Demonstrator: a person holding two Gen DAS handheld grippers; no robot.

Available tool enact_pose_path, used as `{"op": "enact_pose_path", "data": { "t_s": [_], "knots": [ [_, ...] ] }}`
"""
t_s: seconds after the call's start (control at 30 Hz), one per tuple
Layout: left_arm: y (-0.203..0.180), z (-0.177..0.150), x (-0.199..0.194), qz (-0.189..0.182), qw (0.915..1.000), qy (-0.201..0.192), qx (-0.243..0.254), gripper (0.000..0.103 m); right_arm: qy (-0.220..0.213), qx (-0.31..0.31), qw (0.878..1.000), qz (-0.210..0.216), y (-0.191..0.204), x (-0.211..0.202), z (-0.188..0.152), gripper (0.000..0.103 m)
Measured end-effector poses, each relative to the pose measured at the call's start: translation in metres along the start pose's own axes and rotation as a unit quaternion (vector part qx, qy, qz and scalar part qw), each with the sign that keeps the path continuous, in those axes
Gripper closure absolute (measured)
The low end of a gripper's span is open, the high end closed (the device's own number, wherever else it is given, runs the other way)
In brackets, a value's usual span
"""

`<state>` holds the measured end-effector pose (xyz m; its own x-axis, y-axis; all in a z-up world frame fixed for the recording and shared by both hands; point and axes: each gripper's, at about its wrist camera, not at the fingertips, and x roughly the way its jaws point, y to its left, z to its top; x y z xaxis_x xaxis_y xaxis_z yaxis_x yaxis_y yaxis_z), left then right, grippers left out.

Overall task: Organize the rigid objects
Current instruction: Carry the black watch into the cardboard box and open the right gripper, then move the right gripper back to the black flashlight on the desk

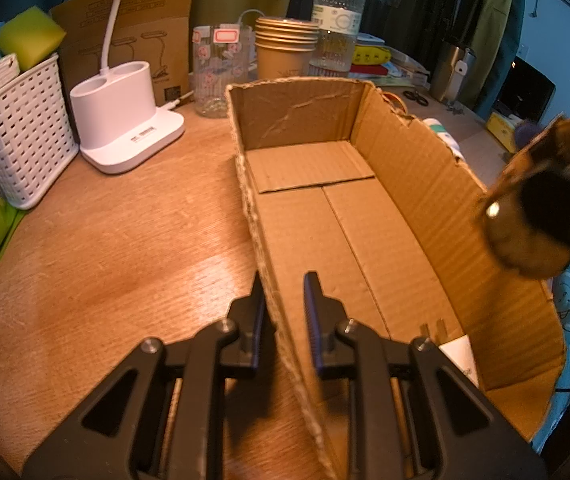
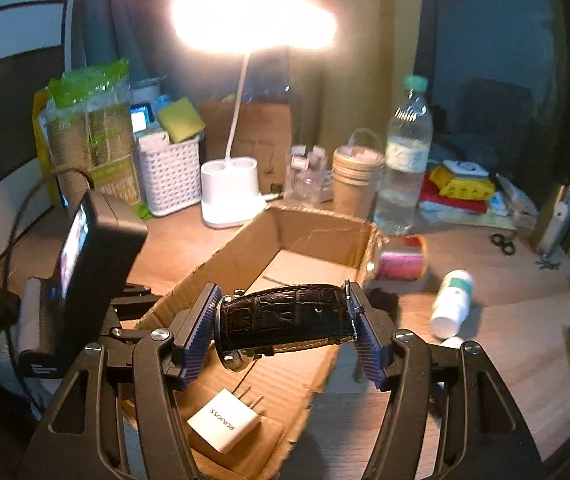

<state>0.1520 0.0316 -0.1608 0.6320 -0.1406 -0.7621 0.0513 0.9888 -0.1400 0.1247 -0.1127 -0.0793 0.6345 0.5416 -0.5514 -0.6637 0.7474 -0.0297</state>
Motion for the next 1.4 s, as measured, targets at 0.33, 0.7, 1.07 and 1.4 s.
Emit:
{"op": "enact_pose_path", "data": {
  "t_s": [0.33, 0.7, 1.07, 1.4],
  "knots": [
    [0.0, 0.0, 0.0, 0.0, 1.0, 0.0, 0.0, 0.084, 0.035, -0.008, 0.999, -0.011, 0.006, 0.023, -0.01, 0.034],
    [0.001, 0.0, 0.0, 0.001, 1.0, 0.0, 0.0, 0.084, 0.011, -0.005, 1.0, -0.012, 0.002, 0.013, -0.007, 0.025],
    [0.002, 0.001, 0.001, 0.002, 1.0, 0.0, 0.001, 0.084, -0.016, 0.027, 0.998, -0.045, -0.025, -0.01, -0.008, 0.025],
    [0.002, 0.001, 0.001, 0.002, 1.0, 0.0, 0.001, 0.084, -0.022, 0.074, 0.992, -0.098, -0.071, -0.029, -0.023, 0.025]
  ]
}}
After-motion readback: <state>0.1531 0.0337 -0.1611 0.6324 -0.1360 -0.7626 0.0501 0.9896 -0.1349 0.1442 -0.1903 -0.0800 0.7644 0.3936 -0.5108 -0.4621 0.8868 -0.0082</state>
